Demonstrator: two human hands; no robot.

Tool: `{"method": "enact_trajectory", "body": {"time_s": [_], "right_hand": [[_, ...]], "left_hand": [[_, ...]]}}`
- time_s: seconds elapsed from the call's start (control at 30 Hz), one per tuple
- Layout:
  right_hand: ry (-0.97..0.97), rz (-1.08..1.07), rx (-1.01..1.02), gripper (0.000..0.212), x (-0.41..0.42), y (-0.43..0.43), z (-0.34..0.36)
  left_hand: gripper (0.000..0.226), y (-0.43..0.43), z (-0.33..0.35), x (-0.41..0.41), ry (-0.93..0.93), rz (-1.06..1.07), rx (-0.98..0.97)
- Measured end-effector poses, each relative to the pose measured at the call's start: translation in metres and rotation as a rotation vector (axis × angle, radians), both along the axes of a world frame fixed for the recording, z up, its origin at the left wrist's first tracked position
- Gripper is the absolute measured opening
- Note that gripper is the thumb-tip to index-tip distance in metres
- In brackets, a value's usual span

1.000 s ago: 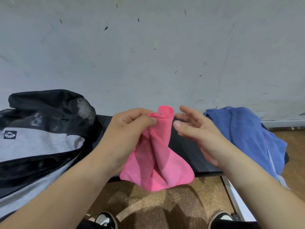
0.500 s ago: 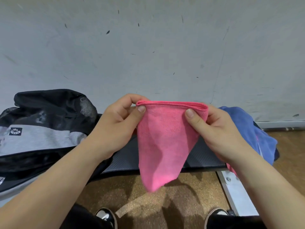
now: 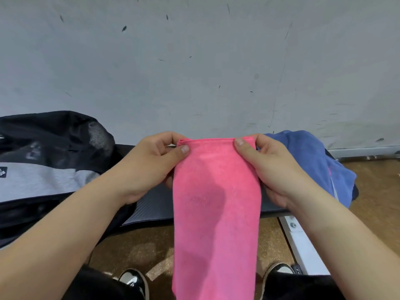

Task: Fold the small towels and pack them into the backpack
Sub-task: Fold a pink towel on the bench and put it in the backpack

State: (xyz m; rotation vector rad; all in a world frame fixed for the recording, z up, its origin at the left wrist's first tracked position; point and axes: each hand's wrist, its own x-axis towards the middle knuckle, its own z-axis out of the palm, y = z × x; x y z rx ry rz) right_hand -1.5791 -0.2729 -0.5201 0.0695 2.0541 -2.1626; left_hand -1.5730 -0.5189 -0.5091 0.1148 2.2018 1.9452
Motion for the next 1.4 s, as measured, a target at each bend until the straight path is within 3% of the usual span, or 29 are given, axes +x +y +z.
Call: {"method": "enact_trajectory", "body": {"time_s": [0.1,0.2,0.27,0.33,0.57,0.73,0.83,1.03,1.2,1.37,1.4], "right_hand": [[0.17,-0.127,0.187,0.015,-0.027,-0.005,-0.016],[0.314,-0.198,0.475,0.01,-0.053,-0.012,-0.031],[0.279,-0.209,0.452,0.009,-0.067,-0.018,-0.041],[0.229,-0.201,0.369,0.011,-0.074,-0.023,-0.049],[0.275,-0.234,0.378,0.01,-0.09,-0.026,-0.065],[0.374,-0.165,0.538,0.021,-0.088,-0.013,-0.071],[0.394,-0.015,0.662,0.007,-0.075,0.001,-0.067],[0.373,0.326,0.732,0.017,-0.035,0.028,-0.066],[0.299,0.489,0.864,0.017,-0.015,0.027,-0.085],[0.147,0.665,0.958,0.014,-0.012,0.019,-0.086],[0.134,0.676,0.957,0.023,-0.013,0.018,-0.082]], "left_hand": [[0.016,-0.002,-0.02,-0.031,0.035,0.076,-0.114],[0.015,-0.004,-0.04,-0.054,0.193,0.163,-0.333],[0.014,-0.004,-0.046,-0.064,0.244,0.232,-0.44],[0.015,-0.004,-0.052,-0.073,0.192,0.283,-0.393],[0.021,0.005,-0.07,-0.097,0.144,0.353,-0.348],[0.017,0.011,-0.069,-0.096,0.119,0.33,-0.383],[0.017,0.006,-0.06,-0.085,0.123,0.266,-0.48],[0.016,-0.018,-0.049,-0.041,0.228,-0.118,-0.687],[0.024,-0.021,-0.077,-0.019,0.279,-0.394,-0.881],[0.051,-0.013,-0.085,-0.013,0.1,-0.566,-1.054],[0.053,-0.01,-0.083,-0.014,0.086,-0.567,-1.052]]}}
